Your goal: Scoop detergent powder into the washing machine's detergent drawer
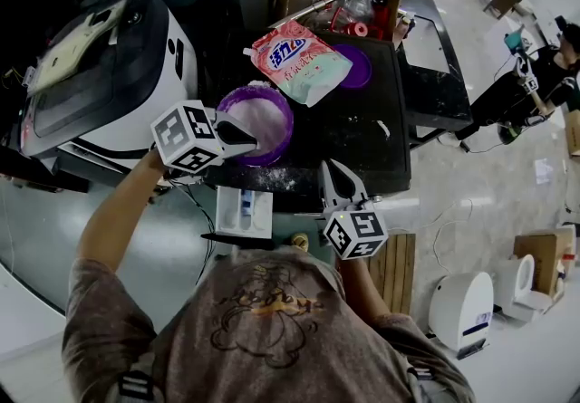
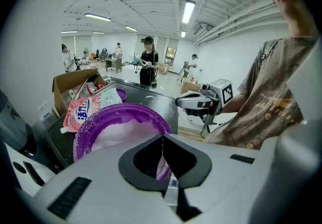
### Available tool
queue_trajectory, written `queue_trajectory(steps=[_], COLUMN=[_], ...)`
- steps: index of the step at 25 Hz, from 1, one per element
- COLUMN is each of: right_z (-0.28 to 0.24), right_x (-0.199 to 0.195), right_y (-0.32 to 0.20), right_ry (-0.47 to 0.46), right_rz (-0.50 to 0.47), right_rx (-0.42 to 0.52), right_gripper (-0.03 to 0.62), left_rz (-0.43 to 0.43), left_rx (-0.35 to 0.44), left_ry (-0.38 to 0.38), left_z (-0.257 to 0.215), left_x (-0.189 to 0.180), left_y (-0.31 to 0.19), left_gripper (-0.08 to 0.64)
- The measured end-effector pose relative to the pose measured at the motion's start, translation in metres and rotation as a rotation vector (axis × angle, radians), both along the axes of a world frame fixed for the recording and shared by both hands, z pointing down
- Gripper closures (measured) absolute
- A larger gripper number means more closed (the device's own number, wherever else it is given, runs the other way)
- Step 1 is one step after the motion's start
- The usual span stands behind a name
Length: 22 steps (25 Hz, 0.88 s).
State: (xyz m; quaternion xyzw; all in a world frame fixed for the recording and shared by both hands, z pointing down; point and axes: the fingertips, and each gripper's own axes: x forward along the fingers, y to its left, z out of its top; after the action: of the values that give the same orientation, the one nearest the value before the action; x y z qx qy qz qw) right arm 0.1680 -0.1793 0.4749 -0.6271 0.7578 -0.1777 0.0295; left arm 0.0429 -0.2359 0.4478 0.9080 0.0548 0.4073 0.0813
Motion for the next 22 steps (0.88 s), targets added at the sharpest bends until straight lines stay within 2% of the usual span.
queue_trajectory(steps=[10, 22], right_z=[-0.001, 0.0], right_x=[-0.001, -0.003], right_y=[0.001, 0.001], right_ry=[0.0, 0.0], right_rz=[0.004, -0.002], right_rx=[0.001, -0.003], right_gripper=[0.592, 0.591], left_rz=[-0.035, -0.165], left_rx=[-0.098, -0.29], left_ry=[0.022, 0.155], left_z=[-0.003, -0.017], left_x=[-0.001, 0.002], left_y=[0.0, -0.008], left_gripper=[0.537, 0.537])
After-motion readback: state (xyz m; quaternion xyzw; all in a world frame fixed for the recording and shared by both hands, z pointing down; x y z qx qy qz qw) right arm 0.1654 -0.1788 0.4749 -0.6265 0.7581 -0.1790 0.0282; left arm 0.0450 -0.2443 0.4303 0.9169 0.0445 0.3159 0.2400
